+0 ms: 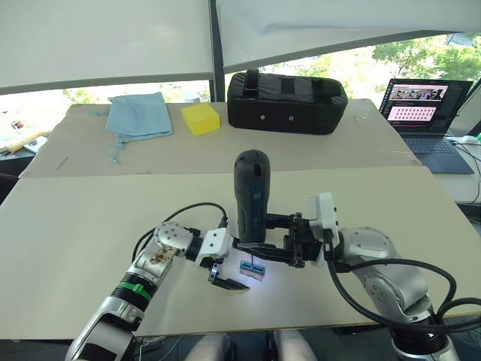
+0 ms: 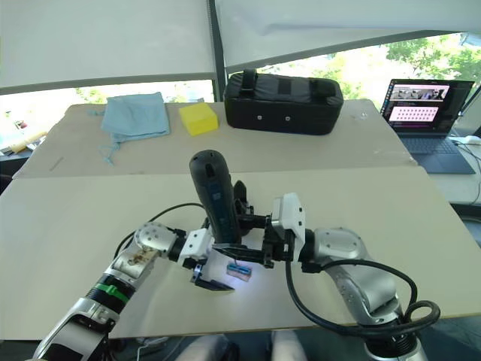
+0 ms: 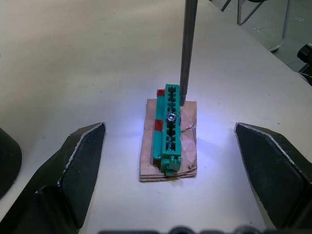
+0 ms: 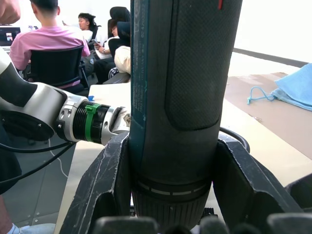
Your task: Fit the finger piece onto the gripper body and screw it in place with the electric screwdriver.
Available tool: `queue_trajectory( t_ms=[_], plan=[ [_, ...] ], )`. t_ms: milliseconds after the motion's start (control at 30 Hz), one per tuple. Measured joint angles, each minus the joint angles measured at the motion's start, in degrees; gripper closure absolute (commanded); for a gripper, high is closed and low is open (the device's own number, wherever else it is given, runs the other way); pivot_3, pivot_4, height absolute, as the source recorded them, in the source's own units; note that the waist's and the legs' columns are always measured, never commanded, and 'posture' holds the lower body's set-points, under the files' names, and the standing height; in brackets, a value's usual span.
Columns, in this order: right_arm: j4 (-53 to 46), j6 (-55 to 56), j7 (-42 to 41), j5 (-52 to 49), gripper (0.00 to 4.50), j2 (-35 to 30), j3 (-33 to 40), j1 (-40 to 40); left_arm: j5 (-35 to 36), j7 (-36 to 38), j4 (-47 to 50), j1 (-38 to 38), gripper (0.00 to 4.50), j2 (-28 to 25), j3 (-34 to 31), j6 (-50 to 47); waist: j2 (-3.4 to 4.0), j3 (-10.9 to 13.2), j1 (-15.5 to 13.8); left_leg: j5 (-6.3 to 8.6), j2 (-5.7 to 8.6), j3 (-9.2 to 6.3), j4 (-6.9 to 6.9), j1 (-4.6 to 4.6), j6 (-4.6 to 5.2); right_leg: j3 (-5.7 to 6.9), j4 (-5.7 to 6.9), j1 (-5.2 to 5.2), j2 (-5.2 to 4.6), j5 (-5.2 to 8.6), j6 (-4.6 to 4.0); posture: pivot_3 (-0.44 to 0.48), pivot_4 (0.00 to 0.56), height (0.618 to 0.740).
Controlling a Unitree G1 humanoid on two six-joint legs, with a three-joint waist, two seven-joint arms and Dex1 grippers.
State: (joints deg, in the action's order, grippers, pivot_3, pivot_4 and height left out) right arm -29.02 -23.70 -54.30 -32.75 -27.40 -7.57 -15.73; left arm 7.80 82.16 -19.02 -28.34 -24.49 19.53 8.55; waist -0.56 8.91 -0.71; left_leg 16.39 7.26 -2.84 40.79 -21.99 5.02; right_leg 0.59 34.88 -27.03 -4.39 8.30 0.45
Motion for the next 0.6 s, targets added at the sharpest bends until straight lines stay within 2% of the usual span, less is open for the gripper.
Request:
queue_trajectory(
  t_ms=[600],
  plan=[
    [0.4,0.0,0.6,0.0,2.58,0.8,-0.3,-1.4,0.0,0.0,-0.9,-0.4,0.00,0.0,0.1,0.4,0.00,0.0,0.0,0.00,0.00,0.00,0.00,0.00,0.00,0.01,0.00,0.00,0.00,0.00,0.00,0.000,0.150,0.740]
  ],
)
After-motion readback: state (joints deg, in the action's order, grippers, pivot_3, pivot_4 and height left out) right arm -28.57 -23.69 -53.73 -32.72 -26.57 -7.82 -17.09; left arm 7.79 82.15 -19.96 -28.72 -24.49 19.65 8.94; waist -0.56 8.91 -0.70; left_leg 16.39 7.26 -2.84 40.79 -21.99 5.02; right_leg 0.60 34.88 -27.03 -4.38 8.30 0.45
